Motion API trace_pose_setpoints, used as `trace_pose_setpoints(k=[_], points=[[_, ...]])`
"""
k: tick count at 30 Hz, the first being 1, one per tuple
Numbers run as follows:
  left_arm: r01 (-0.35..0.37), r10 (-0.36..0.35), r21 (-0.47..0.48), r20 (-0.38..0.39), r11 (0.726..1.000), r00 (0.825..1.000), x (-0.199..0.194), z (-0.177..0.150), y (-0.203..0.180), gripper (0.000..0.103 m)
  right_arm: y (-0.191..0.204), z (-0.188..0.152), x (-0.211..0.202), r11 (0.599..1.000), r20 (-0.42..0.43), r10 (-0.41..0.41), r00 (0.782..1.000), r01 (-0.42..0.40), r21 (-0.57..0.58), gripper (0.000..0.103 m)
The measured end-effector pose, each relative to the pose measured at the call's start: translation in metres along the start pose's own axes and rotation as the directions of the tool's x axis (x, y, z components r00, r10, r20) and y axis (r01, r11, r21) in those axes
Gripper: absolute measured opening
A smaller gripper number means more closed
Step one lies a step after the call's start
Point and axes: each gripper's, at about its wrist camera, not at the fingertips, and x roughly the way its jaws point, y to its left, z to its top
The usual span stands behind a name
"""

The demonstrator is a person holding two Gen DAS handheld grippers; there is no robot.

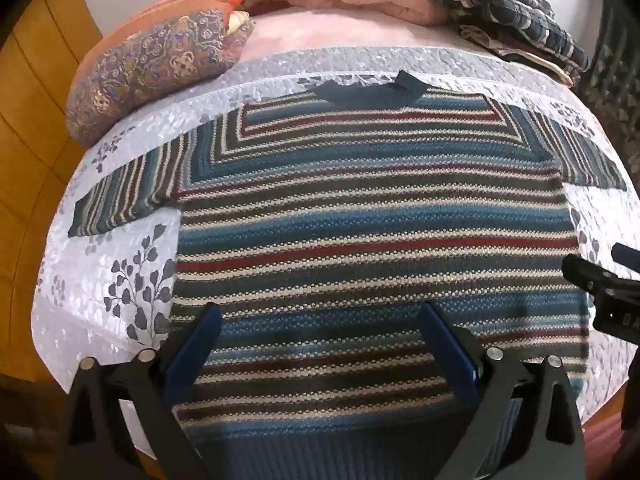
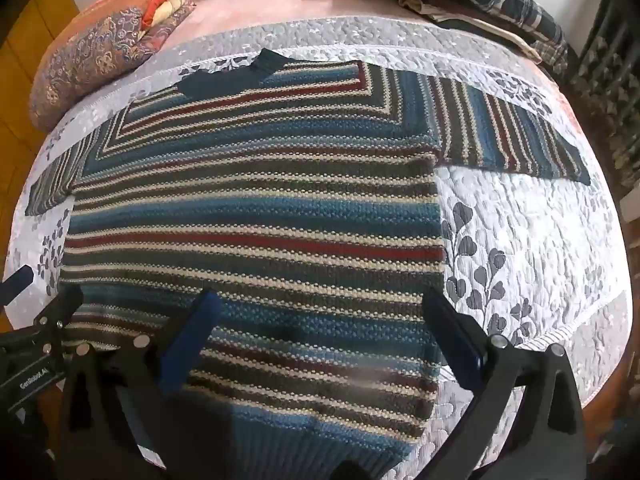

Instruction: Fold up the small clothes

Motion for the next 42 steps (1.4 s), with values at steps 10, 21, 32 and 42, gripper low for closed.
trace_pose_setpoints(k=[10,21,32,42], points=[[0.004,-0.004,-0.014,0.006,1.0,1.0,0.001,-0.001,0.002,0.095,-0.002,-0.006,0.005,1.0,-0.018,0.008,1.0,-0.008,0.018,0.1],[-0.001,0.001,-0.023,0.009,1.0,1.0,0.002,0.002,0.006,0.095,-0.008,-0.001,0.004,1.0,-0.013,0.026,1.0,-0.026,0.016,0.1],[0.01,-0.01,-0.025,0.023,1.0,1.0,0.002,0.0,0.007,0.095,-0.007,0.0,0.003,1.0,-0.003,0.02,1.0,-0.02,0.013,0.1],[0.002,-0.002,-0.024,0.026,1.0,1.0,0.003,0.001,0.008,0.095,-0.007,-0.001,0.004,1.0,0.0,0.021,1.0,-0.021,0.011,0.1]])
